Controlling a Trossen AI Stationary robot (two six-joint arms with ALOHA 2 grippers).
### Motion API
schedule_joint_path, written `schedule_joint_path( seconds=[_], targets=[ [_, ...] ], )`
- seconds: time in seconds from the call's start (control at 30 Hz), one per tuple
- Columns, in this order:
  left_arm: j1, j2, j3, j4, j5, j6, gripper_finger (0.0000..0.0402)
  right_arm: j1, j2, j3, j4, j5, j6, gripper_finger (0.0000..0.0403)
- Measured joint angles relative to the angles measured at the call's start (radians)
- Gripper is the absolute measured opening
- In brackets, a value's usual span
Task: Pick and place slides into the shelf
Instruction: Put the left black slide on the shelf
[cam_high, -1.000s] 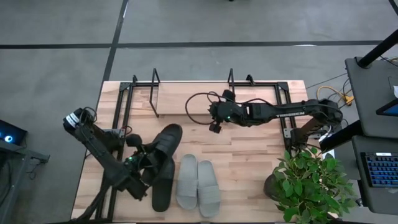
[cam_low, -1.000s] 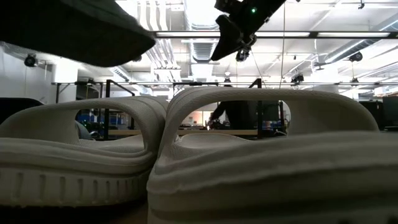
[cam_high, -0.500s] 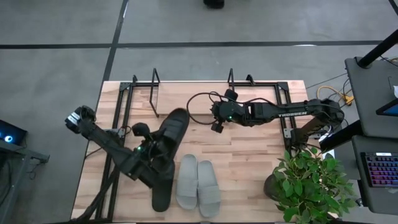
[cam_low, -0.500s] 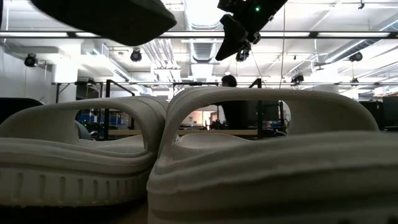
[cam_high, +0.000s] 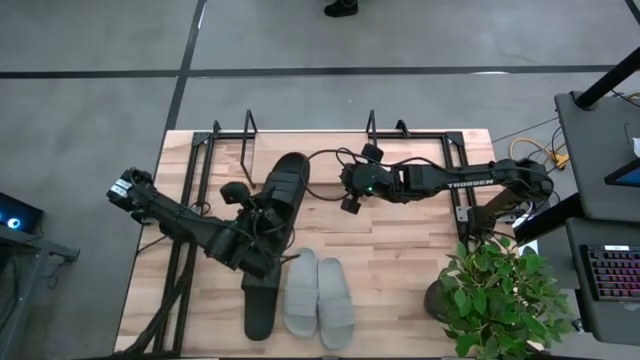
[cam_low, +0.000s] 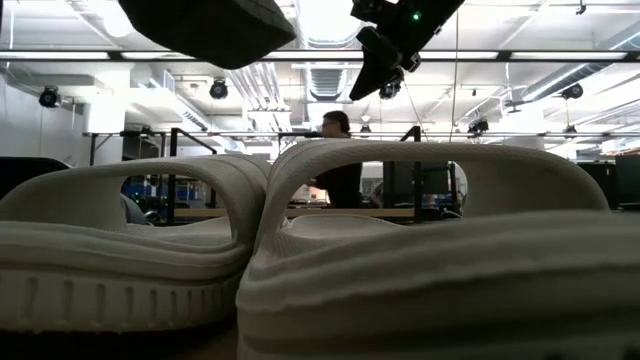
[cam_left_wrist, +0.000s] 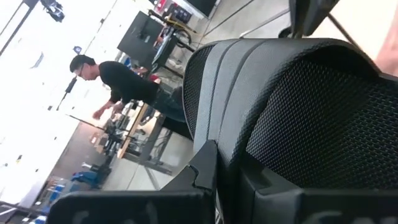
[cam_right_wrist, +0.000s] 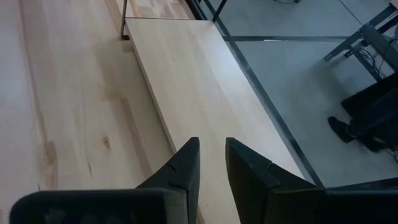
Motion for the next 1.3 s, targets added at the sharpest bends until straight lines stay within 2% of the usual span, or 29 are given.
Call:
schedule_joint_path(
  seconds=[0.1, 0.27, 0.37, 0.47, 0.77, 0.93, 1.3],
  targets=[
    [0.027, 0.0, 0.0, 0.034, -0.006, 0.05, 0.0, 0.0, 0.0, 0.0, 0.0, 0.0, 0.0, 0.0072],
    [0.057, 0.0, -0.011, 0.036, -0.022, 0.045, 0.0, 0.0, 0.0, 0.0, 0.001, -0.001, -0.007, 0.0077],
    [0.06, 0.0, -0.042, 0.043, -0.094, -0.024, 0.0, 0.0, 0.0, 0.0, 0.001, -0.001, -0.019, 0.0075],
    [0.06, 0.0, -0.075, 0.056, -0.137, -0.03, 0.0, 0.0, 0.0, 0.0, 0.001, -0.001, -0.018, 0.007],
    [0.062, 0.0, -0.114, 0.078, -0.155, 0.012, 0.0, 0.0, 0.0, 0.0, 0.002, -0.001, 0.0, 0.0075],
    [0.05, 0.0, -0.132, 0.085, -0.108, 0.024, 0.0, 0.0, 0.003, 0.0, 0.002, -0.001, 0.0, 0.0079],
    [0.055, -0.007, -0.14, 0.087, -0.152, 0.031, 0.0, 0.0, 0.005, 0.0, 0.002, -0.001, 0.027, 0.0069]
  ],
)
